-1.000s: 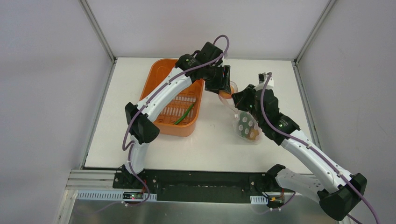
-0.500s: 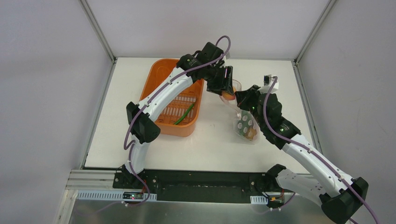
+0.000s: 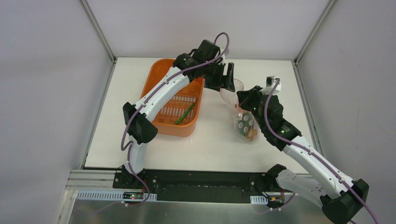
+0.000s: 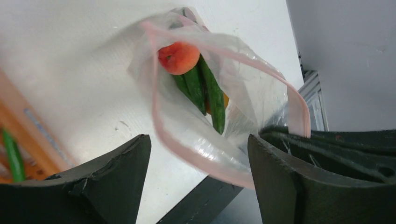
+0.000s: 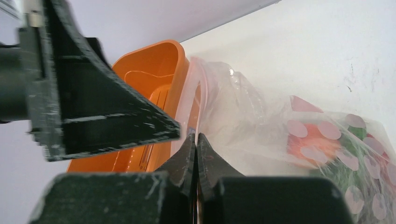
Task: Place the food in the zip-top bag and seal the zipper
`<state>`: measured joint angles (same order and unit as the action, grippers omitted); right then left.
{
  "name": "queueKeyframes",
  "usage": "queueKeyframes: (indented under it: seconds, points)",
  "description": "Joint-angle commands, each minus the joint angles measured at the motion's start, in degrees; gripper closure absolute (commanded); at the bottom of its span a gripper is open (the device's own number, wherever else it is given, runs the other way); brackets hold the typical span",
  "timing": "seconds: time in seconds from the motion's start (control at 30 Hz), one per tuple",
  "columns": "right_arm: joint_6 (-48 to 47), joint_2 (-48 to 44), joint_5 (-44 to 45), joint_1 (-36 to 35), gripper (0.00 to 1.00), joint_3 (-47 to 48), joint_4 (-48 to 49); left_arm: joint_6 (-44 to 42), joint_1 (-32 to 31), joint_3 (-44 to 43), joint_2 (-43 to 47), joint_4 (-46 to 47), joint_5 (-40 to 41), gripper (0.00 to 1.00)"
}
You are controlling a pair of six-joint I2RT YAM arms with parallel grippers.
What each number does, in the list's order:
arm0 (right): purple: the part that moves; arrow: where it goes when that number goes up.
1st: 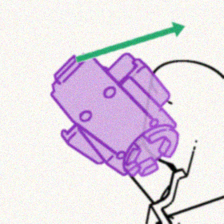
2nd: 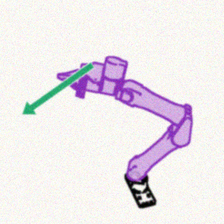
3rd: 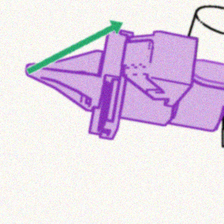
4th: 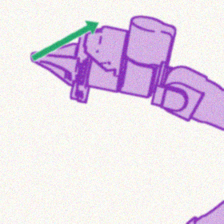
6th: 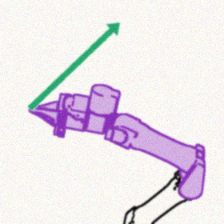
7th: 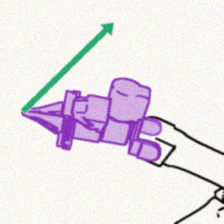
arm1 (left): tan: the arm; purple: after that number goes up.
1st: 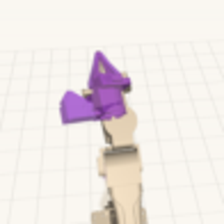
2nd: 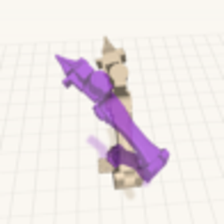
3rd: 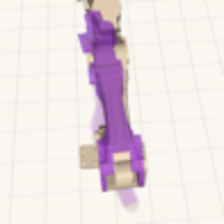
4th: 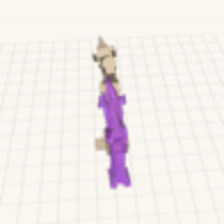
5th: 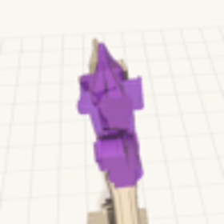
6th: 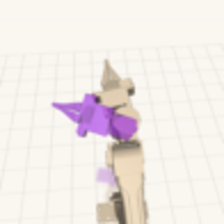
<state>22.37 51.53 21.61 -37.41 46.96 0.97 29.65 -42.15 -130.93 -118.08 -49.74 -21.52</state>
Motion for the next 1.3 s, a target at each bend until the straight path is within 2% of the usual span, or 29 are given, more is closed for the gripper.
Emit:
queueKeyframes:
  seconds: [0.0, 0.07, 0.13, 0.27, 0.37, 0.43, 0.5, 0.8, 0.9, 1.03, 1.27]
  points:
    - [-0.8, 0.1, -1.8, -0.2, 1.0, 0.1, 3.3, -2.9, 4.3, 5.0, 13.2, 6.6, 6.6, 0.22]
    - [-1.1, 1.1, -3.8, -0.3, 1.0, 0.5, 3.5, 0.6, 8.4, 13.7, 17.7, 13.3, 5.3, 0.2]
    - [-1.4, 1.9, -4.0, -0.2, 1.0, 1.0, 3.1, 2.0, 12.1, 18.3, 19.8, 12.3, 5.0, 0.2]
    - [-1.6, 2.0, -3.7, -0.2, 1.0, 0.7, 3.0, -7.8, 14.5, 19.0, 19.0, -5.0, 5.2, 0.21]
    - [-1.6, 2.2, -3.5, -0.2, 1.0, 0.6, 3.1, -11.1, 14.5, 19.3, 16.1, -19.8, 6.9, 0.23]
    - [-1.7, 2.6, -3.3, -0.2, 1.0, 0.9, 2.9, -12.4, 14.0, 25.4, 17.0, -22.2, 7.1, 0.24]
    - [-1.9, 2.8, -3.5, -0.1, 1.0, 0.9, 2.8, -11.7, 13.9, 32.0, 18.9, -20.5, 7.0, 0.23]
    - [-2.2, 2.9, -3.5, -0.2, 1.0, 0.6, 2.8, -4.5, 13.5, 48.1, 19.3, -10.0, 7.7, 0.19]
    - [-2.2, 2.6, -3.3, 0.0, 1.0, 0.3, 2.8, -4.7, 12.7, 47.4, 17.2, -10.0, 7.1, 0.21]
    - [-1.8, 2.4, -3.3, 0.1, 1.0, -0.2, 2.9, -4.5, 11.4, 44.0, 12.5, -9.9, 11.0, 0.2]
    - [-2.0, 2.2, -3.0, 0.3, 1.0, -0.5, 2.8, 0.0, 11.2, 45.4, 8.2, -1.7, 15.0, 0.21]
